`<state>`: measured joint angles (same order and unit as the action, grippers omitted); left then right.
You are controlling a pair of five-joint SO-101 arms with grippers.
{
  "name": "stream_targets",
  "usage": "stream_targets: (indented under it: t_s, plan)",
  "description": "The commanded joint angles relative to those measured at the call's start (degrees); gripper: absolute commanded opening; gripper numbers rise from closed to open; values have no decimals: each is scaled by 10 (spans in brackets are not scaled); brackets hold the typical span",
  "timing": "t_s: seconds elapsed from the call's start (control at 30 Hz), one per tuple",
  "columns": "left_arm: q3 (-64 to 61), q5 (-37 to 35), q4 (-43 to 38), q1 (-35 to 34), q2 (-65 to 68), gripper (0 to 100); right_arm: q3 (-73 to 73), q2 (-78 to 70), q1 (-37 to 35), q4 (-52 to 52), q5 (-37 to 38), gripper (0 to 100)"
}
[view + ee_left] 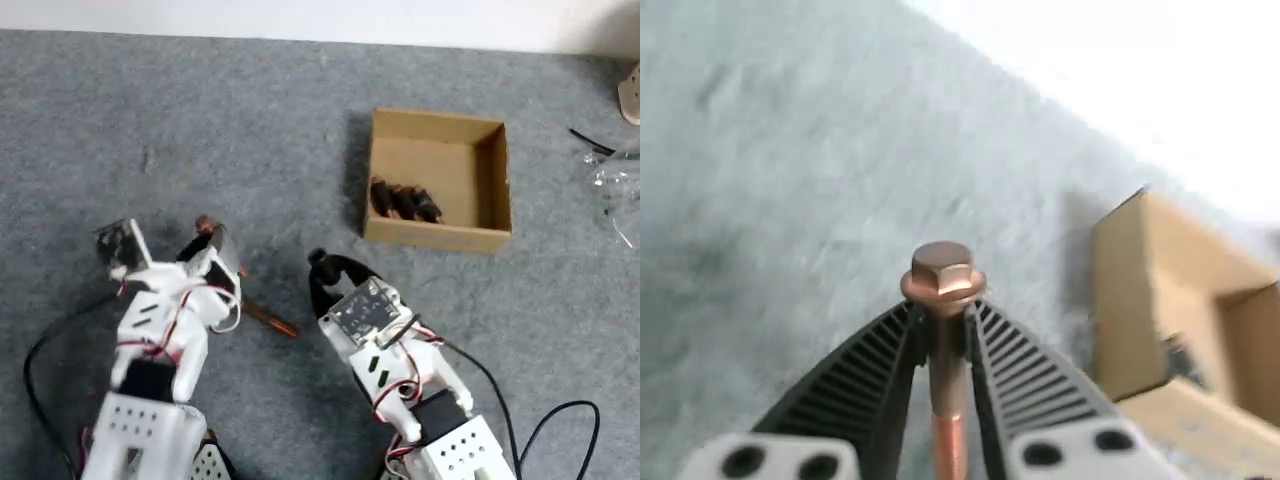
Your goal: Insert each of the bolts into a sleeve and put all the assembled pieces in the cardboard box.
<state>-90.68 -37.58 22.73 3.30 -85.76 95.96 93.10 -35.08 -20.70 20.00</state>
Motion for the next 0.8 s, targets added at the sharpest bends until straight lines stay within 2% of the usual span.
stream_targets:
  t_s: [0.0,0.07,0.17,0.33,0.43,0.6,0.77]
  plan:
    - [-37,2,-15,4,-166,4,72,7,-15,0,6,5]
    - [-53,-20,-17,3,-209,4,72,7,-15,0,6,5]
    - [-36,-86,-17,2,-171,4,72,7,-16,0,6,5]
    - [-14,-150,-15,-22,-182,4,72,7,-24,0,6,5]
    - [-13,-158,-19,-16,-186,4,72,7,-49,-20,6,5]
    - [-17,-156,-96,-11,-186,4,72,7,-61,-25,6,5]
    - [-20,-155,-64,75,-186,4,73,9,-61,-24,6,5]
